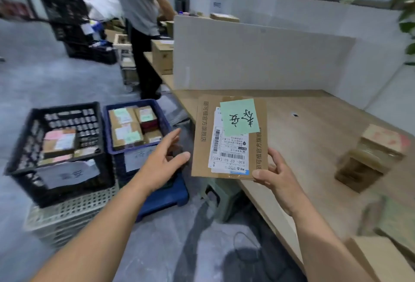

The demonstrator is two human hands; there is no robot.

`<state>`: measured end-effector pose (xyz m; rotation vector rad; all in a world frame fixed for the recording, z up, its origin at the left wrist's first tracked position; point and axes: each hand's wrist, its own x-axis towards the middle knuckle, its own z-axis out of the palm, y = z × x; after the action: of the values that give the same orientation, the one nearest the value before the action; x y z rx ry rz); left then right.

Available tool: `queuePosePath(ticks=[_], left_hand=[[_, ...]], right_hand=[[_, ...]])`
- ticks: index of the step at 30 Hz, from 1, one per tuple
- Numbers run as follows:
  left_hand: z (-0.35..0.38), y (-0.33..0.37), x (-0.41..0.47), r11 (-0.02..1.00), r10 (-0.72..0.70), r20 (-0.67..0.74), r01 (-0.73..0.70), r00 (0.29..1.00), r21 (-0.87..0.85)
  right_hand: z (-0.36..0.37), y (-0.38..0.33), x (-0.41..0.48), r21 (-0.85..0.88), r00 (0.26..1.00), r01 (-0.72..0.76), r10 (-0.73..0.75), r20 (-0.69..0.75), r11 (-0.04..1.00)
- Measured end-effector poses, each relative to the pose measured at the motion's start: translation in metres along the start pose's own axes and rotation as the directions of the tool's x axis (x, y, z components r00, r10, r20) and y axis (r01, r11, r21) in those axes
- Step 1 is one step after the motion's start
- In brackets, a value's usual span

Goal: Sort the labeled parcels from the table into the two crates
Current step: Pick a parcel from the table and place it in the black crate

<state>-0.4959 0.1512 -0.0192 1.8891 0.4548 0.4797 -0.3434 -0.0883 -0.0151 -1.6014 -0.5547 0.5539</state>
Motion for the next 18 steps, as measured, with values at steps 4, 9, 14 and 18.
queuePosePath(ticks=[4,9,14,18], left_hand=[[-0.049,-0.031,-0.012,0.97,-0.036,-0.172,0.076,0.985,0.23],[-0.1,-0.055,-0.024,0.868,-0.078,-0.28,0.203,0.957,0.453],[-0.144,-0.072,-0.016,0.805,-0.135,-0.37,0.319,0.919,0.5],[-0.179,-0.087,0.004,0.772,-0.176,-0.401,0.378,0.899,0.51]], right_hand=[[0.046,0.001,0.039,0.011,0.993,-0.013,0.012,0.119,1.0],[0.111,0.005,0.087,0.043,0.965,-0.021,0.009,0.263,0.999],[0.169,0.01,0.14,0.031,0.919,-0.023,0.009,0.393,0.999],[0.213,0.014,0.182,0.041,0.903,-0.052,0.03,0.429,0.998]])
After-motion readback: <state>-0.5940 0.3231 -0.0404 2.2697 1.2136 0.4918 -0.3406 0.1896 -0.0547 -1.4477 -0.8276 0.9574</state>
